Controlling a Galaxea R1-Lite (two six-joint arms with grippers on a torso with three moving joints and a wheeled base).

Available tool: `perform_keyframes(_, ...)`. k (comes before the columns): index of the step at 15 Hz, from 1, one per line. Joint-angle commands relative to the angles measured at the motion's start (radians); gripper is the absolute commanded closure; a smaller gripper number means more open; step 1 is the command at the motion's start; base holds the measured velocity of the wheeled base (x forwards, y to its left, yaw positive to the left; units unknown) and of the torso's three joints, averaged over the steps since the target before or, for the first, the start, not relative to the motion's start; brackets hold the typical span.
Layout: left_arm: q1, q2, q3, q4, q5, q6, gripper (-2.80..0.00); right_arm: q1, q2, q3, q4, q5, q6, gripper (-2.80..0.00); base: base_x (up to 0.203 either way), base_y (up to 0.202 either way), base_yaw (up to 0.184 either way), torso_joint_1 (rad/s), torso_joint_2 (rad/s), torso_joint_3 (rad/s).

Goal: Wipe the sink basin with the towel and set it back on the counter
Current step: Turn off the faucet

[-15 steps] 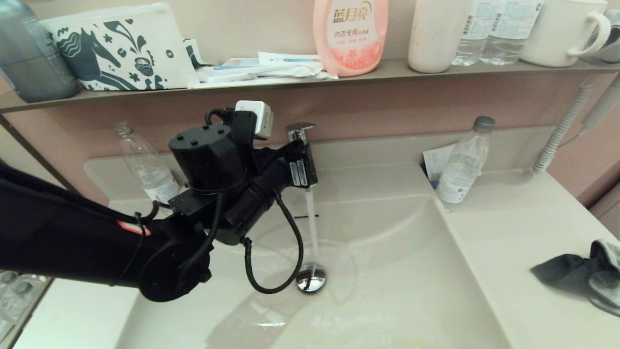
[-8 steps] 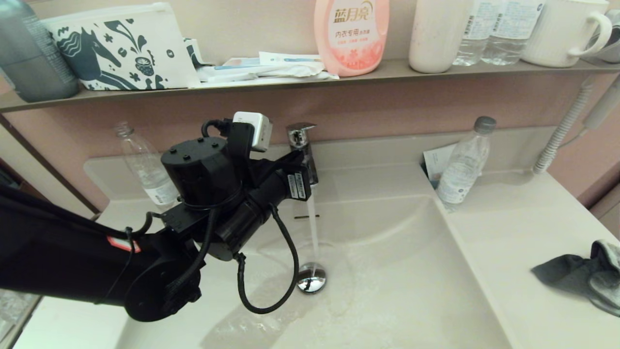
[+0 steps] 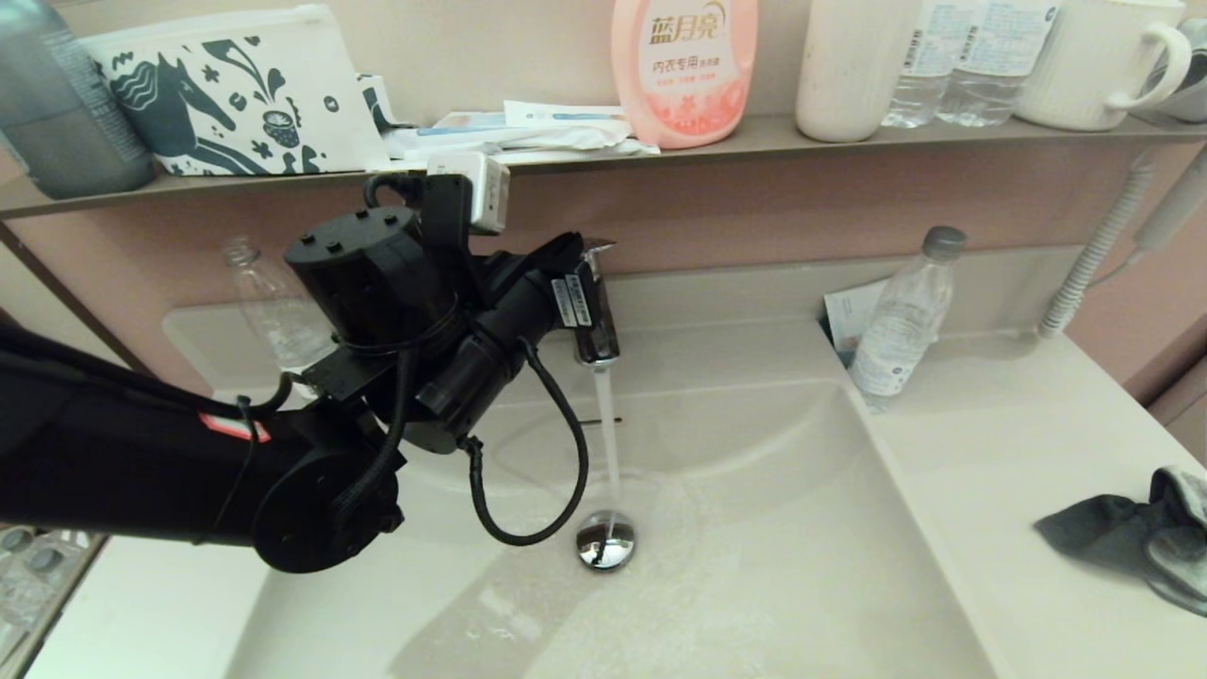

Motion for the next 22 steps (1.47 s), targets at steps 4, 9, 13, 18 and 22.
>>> perform_keyframes(4,-0.002,0.016,-0.032,-0.016,0.0,0.001,0.0,0.0,0.0,0.0,0.0,0.0,0.0,0.0,0.0,0.0,0.0,0.0,0.0,0.0)
perform_keyframes(9,-0.002,0.085,-0.102,-0.013,-0.026,0.001,0.0,0.0,0.0,0.0,0.0,0.0,0.0,0.0,0.0,0.0,0.0,0.0,0.0,0.0)
perform_keyframes(13,-0.013,0.112,-0.102,-0.009,-0.035,0.0,0.0,0.0,0.0,0.0,0.0,0.0,0.0,0.0,0.0,0.0,0.0,0.0,0.0,0.0)
perform_keyframes(18,-0.049,0.073,0.008,-0.013,-0.033,-0.002,0.0,0.0,0.0,0.0,0.0,0.0,0.0,0.0,0.0,0.0,0.0,0.0,0.0,0.0)
perform_keyframes(22,-0.051,0.007,0.018,-0.015,-0.028,-0.001,0.0,0.0,0.0,0.0,0.0,0.0,0.0,0.0,0.0,0.0,0.0,0.0,0.0,0.0)
